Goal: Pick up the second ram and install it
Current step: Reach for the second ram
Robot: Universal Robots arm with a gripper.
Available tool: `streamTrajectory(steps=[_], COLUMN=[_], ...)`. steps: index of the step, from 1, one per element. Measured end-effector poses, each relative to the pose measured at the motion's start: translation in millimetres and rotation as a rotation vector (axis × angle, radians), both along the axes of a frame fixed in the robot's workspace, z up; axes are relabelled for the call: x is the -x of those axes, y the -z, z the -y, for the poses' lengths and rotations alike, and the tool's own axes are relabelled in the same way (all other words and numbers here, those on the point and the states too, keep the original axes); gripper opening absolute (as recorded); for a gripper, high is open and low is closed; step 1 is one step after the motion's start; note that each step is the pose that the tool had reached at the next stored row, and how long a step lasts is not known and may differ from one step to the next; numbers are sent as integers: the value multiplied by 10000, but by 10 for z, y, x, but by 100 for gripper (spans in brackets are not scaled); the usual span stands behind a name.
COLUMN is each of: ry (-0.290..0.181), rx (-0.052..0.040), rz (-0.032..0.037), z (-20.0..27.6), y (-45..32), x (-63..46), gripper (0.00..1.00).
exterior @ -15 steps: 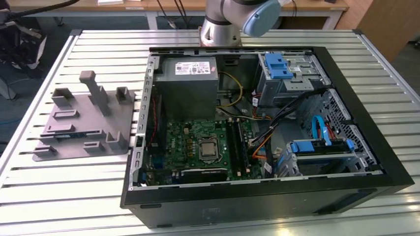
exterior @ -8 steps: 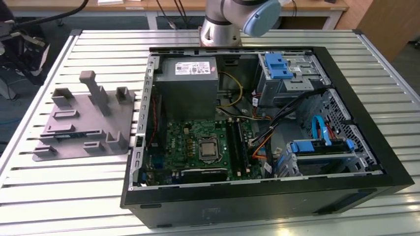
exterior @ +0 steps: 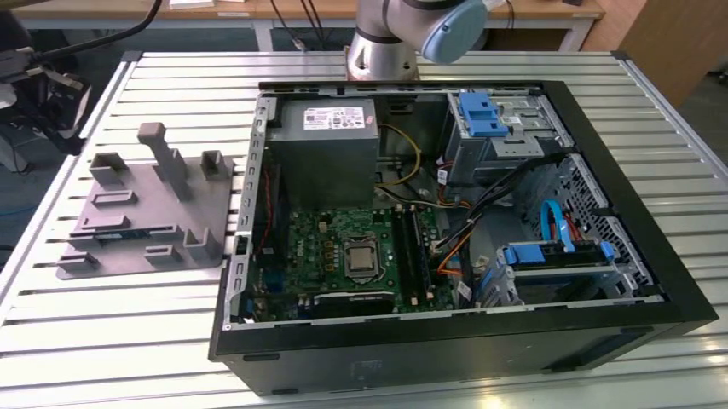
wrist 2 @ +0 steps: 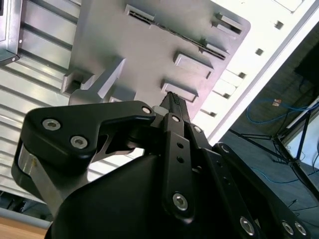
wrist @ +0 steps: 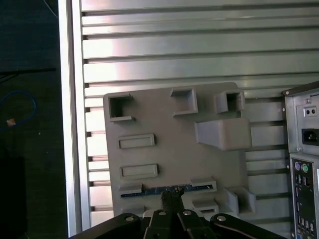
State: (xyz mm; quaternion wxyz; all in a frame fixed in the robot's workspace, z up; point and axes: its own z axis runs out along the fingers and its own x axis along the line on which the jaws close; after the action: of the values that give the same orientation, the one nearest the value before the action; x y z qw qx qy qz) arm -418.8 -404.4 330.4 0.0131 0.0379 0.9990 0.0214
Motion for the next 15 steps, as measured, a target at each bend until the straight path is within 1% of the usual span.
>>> streamTrajectory(steps=[15], ry=[0], rx=[1], rz=[0], z=[5], y=[89], x=[0], gripper=[10])
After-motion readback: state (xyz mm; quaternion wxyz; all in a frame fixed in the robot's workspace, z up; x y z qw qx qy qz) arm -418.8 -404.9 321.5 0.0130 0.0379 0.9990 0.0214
